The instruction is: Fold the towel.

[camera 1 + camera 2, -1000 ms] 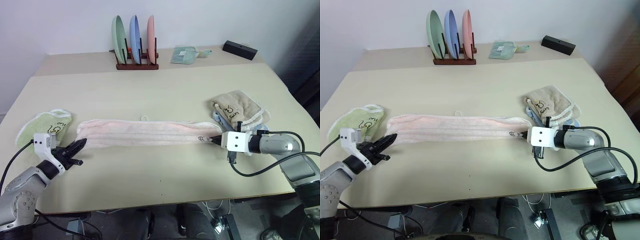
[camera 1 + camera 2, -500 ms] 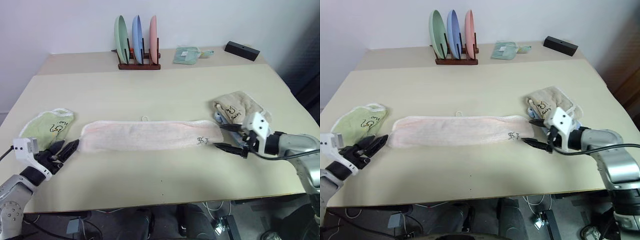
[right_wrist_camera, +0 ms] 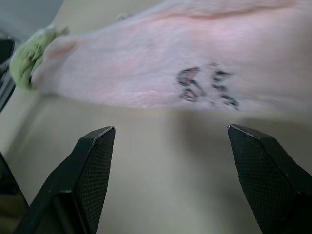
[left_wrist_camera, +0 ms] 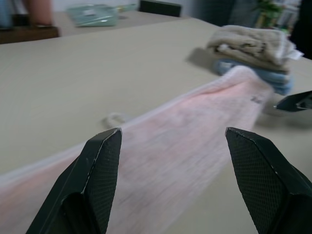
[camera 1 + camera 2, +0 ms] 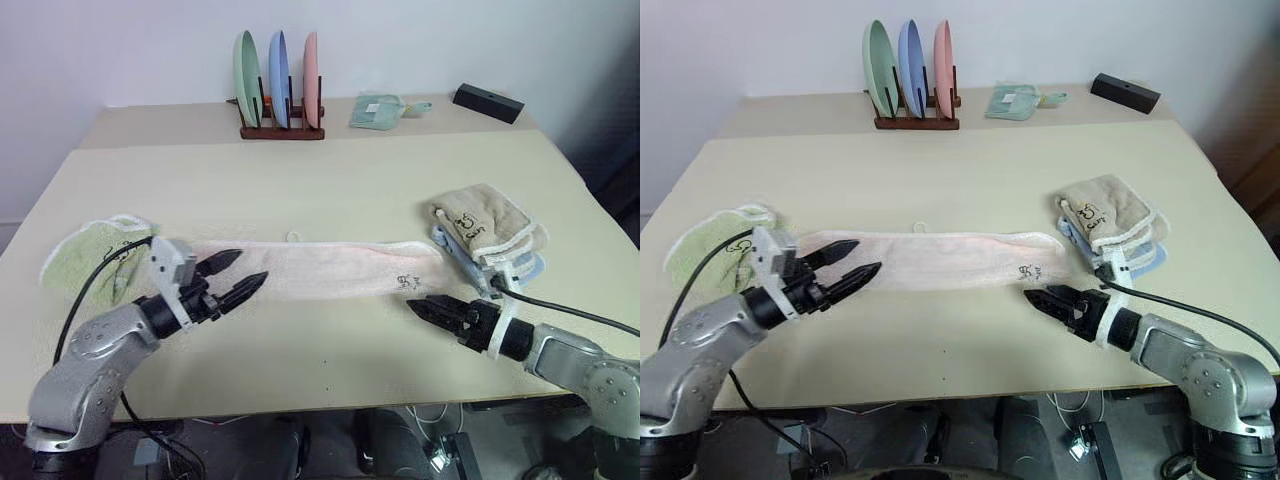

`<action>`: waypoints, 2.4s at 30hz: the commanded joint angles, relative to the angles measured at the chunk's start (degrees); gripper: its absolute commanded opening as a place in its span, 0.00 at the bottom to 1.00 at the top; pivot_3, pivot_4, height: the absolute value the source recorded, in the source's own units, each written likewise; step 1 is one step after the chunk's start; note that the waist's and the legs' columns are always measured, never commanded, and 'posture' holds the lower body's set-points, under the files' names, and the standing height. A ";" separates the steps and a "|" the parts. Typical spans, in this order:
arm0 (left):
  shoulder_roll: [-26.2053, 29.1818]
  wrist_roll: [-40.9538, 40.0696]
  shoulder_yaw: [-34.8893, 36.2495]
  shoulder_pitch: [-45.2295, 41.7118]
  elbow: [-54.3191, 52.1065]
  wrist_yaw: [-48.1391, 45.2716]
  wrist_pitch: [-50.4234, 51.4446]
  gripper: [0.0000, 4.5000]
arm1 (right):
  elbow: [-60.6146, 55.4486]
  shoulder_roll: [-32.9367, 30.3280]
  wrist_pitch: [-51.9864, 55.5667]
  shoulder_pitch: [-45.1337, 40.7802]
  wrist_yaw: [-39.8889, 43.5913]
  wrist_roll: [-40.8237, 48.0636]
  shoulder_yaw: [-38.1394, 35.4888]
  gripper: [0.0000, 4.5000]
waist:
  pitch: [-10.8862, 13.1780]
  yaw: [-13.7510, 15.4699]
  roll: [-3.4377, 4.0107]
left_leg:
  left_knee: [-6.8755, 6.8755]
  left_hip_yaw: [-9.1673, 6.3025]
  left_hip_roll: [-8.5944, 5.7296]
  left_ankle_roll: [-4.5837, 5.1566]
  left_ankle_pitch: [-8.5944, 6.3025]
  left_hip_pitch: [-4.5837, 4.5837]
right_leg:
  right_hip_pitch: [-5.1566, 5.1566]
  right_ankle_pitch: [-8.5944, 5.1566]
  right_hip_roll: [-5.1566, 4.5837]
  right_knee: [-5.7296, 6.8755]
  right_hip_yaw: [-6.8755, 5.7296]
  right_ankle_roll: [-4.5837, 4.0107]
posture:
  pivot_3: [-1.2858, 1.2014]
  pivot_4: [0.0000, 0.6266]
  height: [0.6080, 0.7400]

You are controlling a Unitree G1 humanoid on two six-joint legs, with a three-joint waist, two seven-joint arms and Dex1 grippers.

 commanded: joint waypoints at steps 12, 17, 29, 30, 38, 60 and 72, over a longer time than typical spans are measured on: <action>-2.77 2.61 -9.02 -2.14 -1.10 -2.81 -2.11 0.77 | 7.51 13.83 -1.90 -9.22 -28.06 4.46 -4.71 0.83 | -0.09 -0.13 0.02 | -0.03 0.06 0.00 0.04 -0.02 0.46 | 0.45 -0.01 0.03 -0.05 0.06 0.01 | 0.52 0.24 1.00; -2.94 3.04 -8.19 -0.02 -1.65 -1.77 -2.83 0.77 | 8.78 15.29 -3.37 -11.42 -30.58 3.92 -4.13 0.46 | -0.08 -0.16 0.03 | -0.08 0.05 0.01 0.38 -0.21 0.68 | 0.64 -0.03 0.05 -0.07 0.06 0.02 | 0.52 0.24 1.00; -2.87 3.89 -5.98 3.11 0.25 -0.90 -4.46 0.77 | -0.23 1.82 -6.64 -10.93 -19.01 -2.06 0.09 0.01 | -0.01 -0.08 0.15 | -0.10 0.06 0.01 0.39 -0.21 0.67 | 0.64 -0.04 0.04 -0.11 0.05 0.04 | 0.52 0.24 1.00; -2.73 3.90 -5.77 3.04 0.58 -1.03 -4.57 0.77 | -1.00 0.43 -6.90 -10.94 -17.88 -2.41 0.34 0.01 | -0.01 -0.09 0.15 | -0.10 0.06 0.01 0.39 -0.22 0.67 | 0.64 -0.05 0.04 -0.11 0.05 0.05 | 0.52 0.24 1.00; -1.60 4.53 -3.30 1.52 4.03 -1.57 -5.66 0.77 | -7.92 -10.77 -9.65 -19.83 -5.64 -9.67 12.88 0.01 | 0.13 -0.30 0.32 | -0.14 0.16 0.07 0.41 -0.23 0.67 | 0.60 -0.06 0.06 -0.12 0.06 0.07 | 0.52 0.24 1.00; -1.58 4.65 -1.17 3.95 2.05 1.50 -5.27 0.77 | 7.99 9.87 -14.93 -34.39 5.98 -31.95 44.60 0.01 | 0.13 -1.57 0.08 | -0.08 0.00 -0.05 0.12 -0.07 0.14 | 0.10 -0.06 -0.04 -0.11 -0.06 0.07 | 0.52 0.24 1.00; -0.81 4.42 1.06 4.45 3.22 1.57 -4.95 0.77 | -2.86 2.13 -17.30 -31.19 15.63 -29.80 37.30 0.87 | 0.13 -1.40 0.08 | -0.06 0.01 -0.06 0.09 -0.06 -0.17 | -0.25 -0.05 -0.05 -0.05 -0.06 0.07 | 0.52 0.24 1.00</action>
